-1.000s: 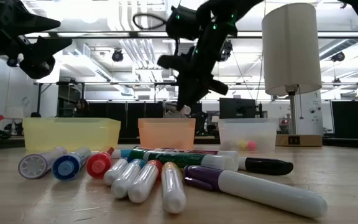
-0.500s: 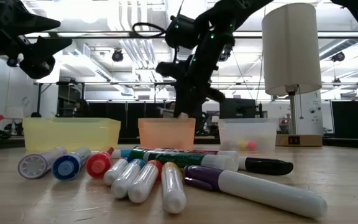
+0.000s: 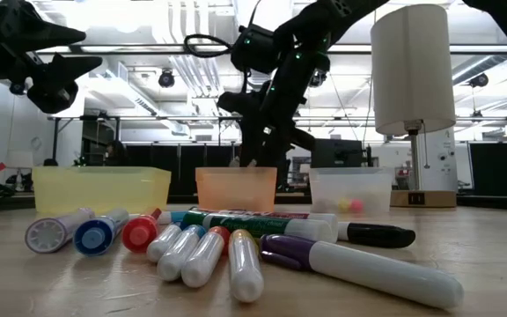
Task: Pick & Place Markers
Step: Put the dark red marker into the orange bin
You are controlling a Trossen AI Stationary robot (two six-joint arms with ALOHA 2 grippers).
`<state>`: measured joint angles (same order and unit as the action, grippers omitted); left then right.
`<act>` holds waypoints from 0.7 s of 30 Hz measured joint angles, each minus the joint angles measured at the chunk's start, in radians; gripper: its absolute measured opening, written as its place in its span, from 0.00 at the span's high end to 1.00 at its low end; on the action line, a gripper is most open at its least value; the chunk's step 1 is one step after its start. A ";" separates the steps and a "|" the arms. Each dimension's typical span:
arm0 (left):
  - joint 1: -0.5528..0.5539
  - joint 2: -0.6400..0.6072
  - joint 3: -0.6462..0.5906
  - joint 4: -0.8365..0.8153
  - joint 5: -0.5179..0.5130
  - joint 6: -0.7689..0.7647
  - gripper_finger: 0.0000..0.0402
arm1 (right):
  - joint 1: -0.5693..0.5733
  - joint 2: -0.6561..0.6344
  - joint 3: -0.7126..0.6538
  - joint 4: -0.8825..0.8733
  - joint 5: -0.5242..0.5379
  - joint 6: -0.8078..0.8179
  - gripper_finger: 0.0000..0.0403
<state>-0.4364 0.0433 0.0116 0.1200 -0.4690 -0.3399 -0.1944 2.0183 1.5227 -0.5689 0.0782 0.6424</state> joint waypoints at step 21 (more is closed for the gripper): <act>0.000 0.060 0.049 0.029 0.005 -0.094 0.56 | 0.333 -0.143 -0.077 -0.005 0.161 -0.134 0.71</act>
<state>-0.4362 0.1029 0.0610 0.1489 -0.4637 -0.4344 0.1383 1.8751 1.4452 -0.5739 0.2387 0.5082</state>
